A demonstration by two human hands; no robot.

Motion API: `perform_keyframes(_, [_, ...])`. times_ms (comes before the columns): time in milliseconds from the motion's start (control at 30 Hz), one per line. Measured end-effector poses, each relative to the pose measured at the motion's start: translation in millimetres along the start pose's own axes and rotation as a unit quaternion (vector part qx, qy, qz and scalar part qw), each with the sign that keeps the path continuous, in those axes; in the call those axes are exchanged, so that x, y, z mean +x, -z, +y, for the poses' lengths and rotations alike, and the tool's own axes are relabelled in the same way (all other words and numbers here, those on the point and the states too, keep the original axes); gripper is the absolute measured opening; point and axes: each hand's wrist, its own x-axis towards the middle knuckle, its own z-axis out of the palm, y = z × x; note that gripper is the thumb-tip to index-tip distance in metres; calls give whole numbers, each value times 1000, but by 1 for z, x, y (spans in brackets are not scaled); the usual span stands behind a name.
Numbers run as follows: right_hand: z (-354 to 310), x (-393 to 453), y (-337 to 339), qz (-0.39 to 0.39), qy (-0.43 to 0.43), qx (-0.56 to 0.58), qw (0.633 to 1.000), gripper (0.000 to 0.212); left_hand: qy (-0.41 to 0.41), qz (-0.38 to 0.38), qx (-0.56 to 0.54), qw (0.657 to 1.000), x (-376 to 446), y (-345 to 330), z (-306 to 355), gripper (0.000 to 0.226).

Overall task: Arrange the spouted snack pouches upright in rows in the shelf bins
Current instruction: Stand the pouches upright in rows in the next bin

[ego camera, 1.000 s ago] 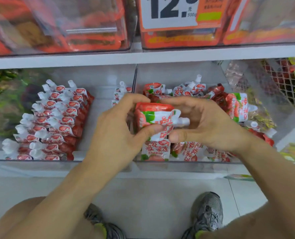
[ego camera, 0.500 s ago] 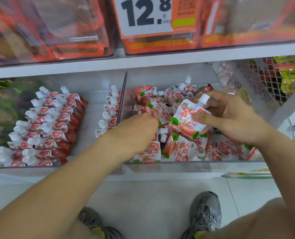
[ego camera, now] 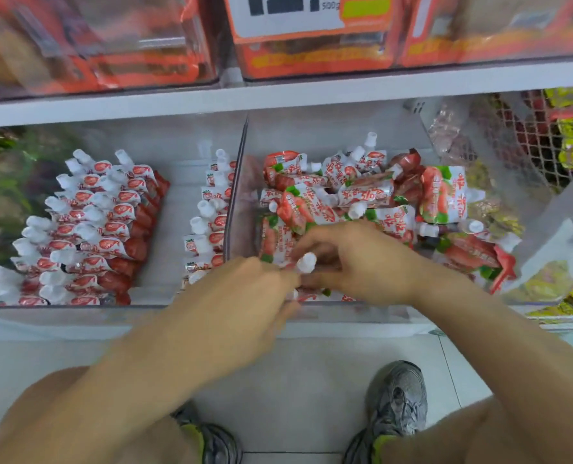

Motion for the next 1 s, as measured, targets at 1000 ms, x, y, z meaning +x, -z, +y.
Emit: perform_keyframes(1000, [-9, 24, 48, 177, 32, -112, 977, 76, 44, 151, -117, 980, -15, -40, 19, 60])
